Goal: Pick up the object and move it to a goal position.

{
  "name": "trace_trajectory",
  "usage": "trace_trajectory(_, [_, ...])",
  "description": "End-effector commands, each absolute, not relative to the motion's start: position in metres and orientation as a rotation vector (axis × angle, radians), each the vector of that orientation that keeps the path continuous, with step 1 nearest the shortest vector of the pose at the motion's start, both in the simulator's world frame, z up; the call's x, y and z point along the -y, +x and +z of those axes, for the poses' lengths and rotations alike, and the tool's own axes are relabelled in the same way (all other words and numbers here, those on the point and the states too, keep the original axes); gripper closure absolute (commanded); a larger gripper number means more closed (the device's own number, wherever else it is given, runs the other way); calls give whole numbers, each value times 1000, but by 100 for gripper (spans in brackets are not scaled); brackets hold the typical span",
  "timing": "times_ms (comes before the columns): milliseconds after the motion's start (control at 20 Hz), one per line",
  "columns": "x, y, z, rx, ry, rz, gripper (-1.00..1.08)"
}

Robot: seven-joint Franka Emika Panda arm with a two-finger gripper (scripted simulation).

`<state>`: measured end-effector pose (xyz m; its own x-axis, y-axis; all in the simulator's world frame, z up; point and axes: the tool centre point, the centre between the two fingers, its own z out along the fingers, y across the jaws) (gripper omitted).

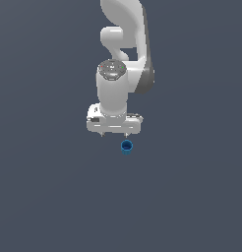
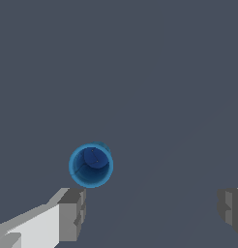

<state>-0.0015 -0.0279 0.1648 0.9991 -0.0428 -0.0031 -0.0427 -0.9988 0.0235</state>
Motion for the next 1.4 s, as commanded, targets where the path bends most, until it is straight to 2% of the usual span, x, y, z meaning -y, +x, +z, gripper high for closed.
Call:
trace_trajectory(0, [28,-2,165,67,3117,-6,-92])
trace_trajectory(800, [24,-10,158,-30,3107,-52,-92])
trace_trajectory(1350, [10,-9,141,104,3115,-37,-92])
